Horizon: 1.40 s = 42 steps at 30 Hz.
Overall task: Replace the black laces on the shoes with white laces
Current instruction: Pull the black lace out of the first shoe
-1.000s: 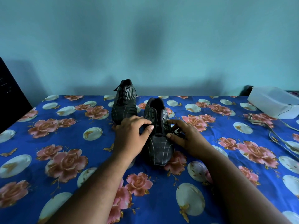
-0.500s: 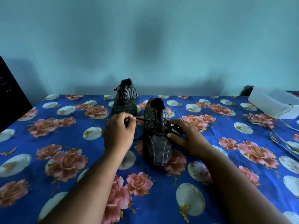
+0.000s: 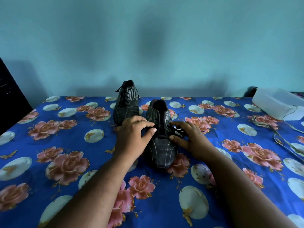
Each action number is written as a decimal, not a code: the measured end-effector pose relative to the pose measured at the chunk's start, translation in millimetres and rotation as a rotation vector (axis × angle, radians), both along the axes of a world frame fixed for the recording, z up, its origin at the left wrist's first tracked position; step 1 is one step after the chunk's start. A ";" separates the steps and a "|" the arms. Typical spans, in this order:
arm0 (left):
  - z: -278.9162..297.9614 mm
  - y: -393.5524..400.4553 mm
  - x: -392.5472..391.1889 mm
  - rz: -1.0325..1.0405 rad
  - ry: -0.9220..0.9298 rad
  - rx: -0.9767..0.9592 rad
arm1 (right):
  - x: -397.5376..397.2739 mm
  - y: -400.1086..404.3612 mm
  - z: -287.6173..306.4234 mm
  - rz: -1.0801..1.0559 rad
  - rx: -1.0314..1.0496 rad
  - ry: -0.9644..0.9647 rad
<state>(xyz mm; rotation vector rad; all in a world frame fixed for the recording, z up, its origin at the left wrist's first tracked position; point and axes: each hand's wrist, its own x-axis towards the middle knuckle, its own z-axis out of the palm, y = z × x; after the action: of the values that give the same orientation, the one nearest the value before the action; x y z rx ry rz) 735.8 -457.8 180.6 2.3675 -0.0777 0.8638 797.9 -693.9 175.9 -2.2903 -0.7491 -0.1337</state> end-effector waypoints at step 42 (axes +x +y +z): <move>8.8 10.0 -0.2 0.055 -0.038 -0.154 | 6.4 0.1 -8.3 0.012 0.037 -0.012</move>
<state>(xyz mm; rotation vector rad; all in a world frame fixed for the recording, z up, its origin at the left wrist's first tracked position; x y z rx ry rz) 735.7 -447.7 189.4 2.2190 0.0372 0.9083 804.3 -693.8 167.6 -2.2516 -0.7599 -0.1550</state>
